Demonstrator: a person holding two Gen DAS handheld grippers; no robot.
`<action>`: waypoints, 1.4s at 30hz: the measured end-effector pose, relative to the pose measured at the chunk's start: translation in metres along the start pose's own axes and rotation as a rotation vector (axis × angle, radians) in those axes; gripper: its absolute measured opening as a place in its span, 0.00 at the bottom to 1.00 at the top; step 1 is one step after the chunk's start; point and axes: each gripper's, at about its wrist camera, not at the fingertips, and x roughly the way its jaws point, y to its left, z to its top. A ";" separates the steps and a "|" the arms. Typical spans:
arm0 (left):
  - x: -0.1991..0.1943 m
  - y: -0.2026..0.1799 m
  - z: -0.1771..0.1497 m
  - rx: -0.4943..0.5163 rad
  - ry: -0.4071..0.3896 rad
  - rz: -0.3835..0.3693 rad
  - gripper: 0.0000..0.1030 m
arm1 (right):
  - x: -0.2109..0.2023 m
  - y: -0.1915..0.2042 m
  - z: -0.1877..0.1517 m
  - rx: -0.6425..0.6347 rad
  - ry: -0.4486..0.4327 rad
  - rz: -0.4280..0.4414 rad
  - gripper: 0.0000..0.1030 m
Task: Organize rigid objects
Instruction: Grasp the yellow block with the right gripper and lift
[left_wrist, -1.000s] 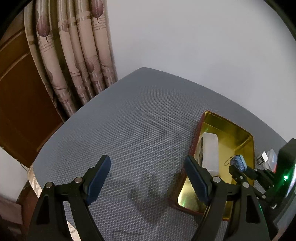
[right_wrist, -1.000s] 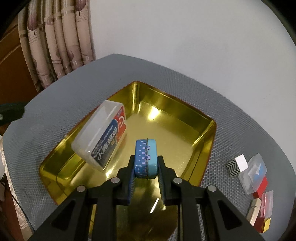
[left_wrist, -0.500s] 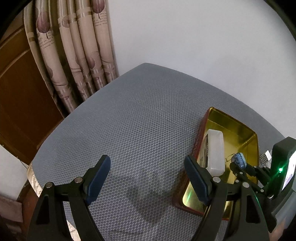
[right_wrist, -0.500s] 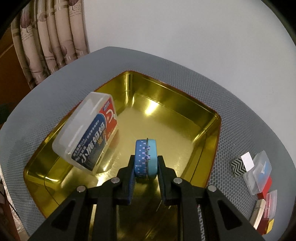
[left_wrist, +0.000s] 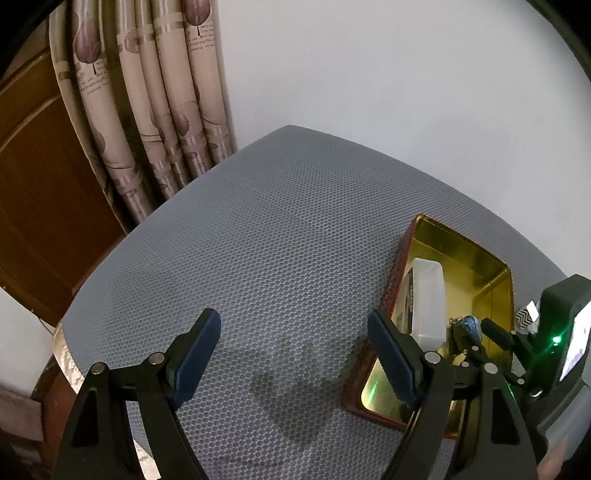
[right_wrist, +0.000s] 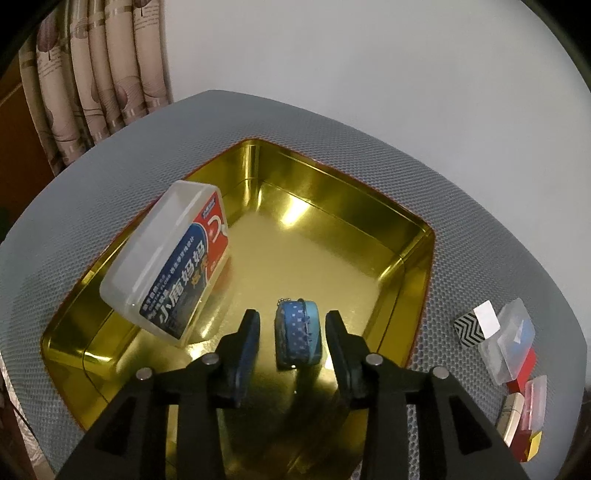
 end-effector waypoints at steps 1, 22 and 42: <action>0.000 0.000 0.000 0.002 -0.001 -0.001 0.77 | -0.004 -0.001 0.000 0.005 -0.010 0.000 0.36; -0.021 -0.050 -0.015 0.149 -0.031 -0.051 0.77 | -0.130 -0.136 -0.100 0.214 -0.071 -0.114 0.36; -0.049 -0.179 -0.082 0.508 0.039 -0.250 0.78 | -0.114 -0.242 -0.189 0.374 -0.026 -0.147 0.36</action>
